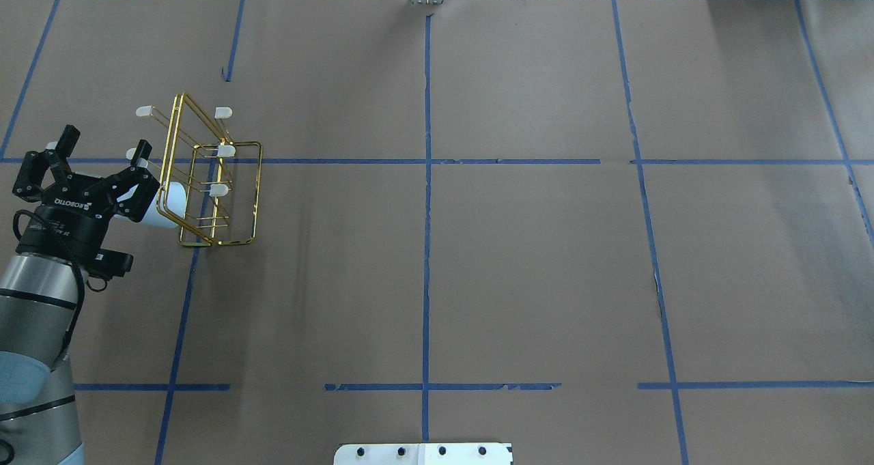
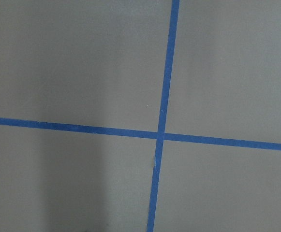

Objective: Hang cup on cup holder
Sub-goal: 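Slide the cup onto the white hook and open the left gripper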

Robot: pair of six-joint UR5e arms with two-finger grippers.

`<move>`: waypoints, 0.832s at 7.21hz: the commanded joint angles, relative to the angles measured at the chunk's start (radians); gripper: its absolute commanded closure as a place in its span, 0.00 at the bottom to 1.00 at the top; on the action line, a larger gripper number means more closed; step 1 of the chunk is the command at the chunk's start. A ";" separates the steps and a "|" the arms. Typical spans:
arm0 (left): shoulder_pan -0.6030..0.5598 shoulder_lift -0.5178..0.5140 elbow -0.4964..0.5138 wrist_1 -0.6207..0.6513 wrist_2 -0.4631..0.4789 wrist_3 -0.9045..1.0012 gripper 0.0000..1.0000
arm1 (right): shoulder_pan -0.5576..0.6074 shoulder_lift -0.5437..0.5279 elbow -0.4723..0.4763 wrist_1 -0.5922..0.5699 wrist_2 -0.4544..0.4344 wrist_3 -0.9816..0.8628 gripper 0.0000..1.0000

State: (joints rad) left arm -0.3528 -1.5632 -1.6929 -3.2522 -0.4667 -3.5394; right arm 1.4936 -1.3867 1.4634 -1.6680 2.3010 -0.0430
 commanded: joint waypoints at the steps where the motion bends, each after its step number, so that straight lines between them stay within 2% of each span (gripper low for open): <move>1: -0.069 0.081 -0.099 0.135 -0.128 0.057 0.00 | 0.000 0.000 0.000 -0.001 0.000 0.000 0.00; 3: -0.087 0.176 -0.160 0.129 -0.180 0.340 0.00 | 0.000 0.000 0.000 -0.001 0.000 0.000 0.00; 5: -0.106 0.228 -0.171 0.124 -0.306 0.709 0.00 | -0.001 0.000 0.000 0.001 0.000 0.000 0.00; 6: -0.157 0.247 -0.171 0.126 -0.385 0.873 0.00 | 0.000 0.000 0.000 -0.001 0.000 0.000 0.00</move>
State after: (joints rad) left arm -0.4666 -1.3426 -1.8596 -3.1260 -0.7657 -2.8785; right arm 1.4931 -1.3867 1.4634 -1.6678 2.3010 -0.0429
